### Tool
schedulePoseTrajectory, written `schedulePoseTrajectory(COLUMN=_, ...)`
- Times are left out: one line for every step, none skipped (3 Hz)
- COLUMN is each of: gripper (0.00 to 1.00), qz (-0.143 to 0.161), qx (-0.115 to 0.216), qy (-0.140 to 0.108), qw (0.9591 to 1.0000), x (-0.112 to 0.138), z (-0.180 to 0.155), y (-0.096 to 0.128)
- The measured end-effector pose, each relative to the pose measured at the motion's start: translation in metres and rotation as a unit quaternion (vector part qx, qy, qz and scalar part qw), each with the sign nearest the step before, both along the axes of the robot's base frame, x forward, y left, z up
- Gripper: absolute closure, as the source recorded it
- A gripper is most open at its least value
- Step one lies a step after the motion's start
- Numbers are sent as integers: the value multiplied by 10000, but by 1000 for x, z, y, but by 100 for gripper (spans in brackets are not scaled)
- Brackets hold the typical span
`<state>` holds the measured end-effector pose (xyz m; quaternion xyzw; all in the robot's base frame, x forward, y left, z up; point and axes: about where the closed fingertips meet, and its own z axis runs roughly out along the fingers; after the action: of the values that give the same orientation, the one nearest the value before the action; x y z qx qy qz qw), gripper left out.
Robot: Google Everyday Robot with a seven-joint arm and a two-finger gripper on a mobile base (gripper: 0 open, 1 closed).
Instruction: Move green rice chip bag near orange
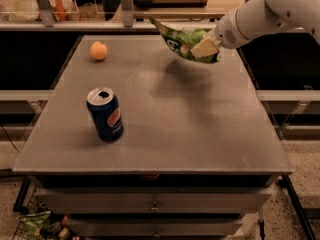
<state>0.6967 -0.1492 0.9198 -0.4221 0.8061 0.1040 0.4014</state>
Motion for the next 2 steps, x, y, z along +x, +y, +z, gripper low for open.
schedulePoseTrajectory(gripper=100, qz=601, qx=601, qy=-82, qw=9963, x=12, z=26, y=58)
schedulePoseTrajectory(gripper=100, qz=1074, qx=992, qy=29, qw=9892, x=20, z=32, y=112)
